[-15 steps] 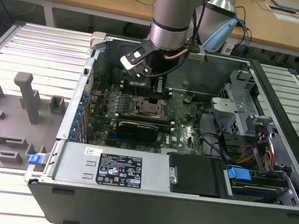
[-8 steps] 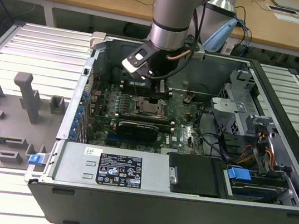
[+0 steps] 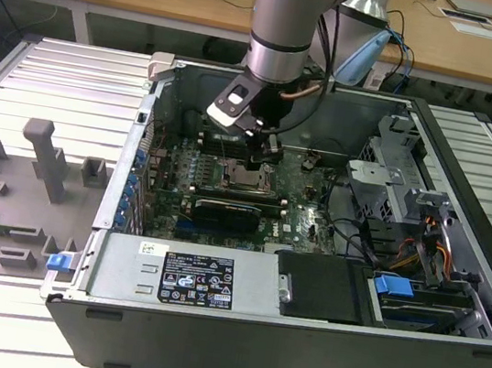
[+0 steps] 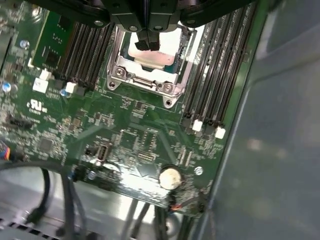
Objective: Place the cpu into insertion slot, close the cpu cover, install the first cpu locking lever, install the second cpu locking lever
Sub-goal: 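Close the cpu cover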
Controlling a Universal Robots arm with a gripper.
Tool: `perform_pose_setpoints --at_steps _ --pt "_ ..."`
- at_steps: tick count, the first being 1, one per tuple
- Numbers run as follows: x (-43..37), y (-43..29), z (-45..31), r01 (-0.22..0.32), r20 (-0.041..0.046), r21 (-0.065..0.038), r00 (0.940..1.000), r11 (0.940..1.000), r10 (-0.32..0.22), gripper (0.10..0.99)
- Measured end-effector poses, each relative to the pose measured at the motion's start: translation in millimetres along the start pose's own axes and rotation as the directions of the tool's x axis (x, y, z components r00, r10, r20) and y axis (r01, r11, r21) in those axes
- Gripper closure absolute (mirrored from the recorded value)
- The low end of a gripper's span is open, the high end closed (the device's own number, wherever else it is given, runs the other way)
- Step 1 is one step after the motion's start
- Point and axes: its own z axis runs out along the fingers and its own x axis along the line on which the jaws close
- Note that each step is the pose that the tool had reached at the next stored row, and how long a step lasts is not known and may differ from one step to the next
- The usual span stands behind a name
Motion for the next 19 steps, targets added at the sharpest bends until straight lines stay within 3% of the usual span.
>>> perform_pose_setpoints --at_steps 4,7,12,14,19 --pt "0.0 0.0 0.3 0.089 0.0040 0.001 0.9960 0.9960 -0.089 0.980" --pt "0.0 0.0 0.6 0.168 0.0083 0.002 0.9857 0.9857 -0.168 0.980" --pt "0.0 0.0 0.8 0.307 0.0178 0.007 0.9516 0.9518 -0.307 0.980" --pt "0.0 0.0 0.8 0.362 0.0206 0.009 0.9318 0.9321 -0.362 0.980" --pt "0.0 0.0 1.2 0.446 0.0215 0.009 0.8948 0.8951 -0.446 0.980"
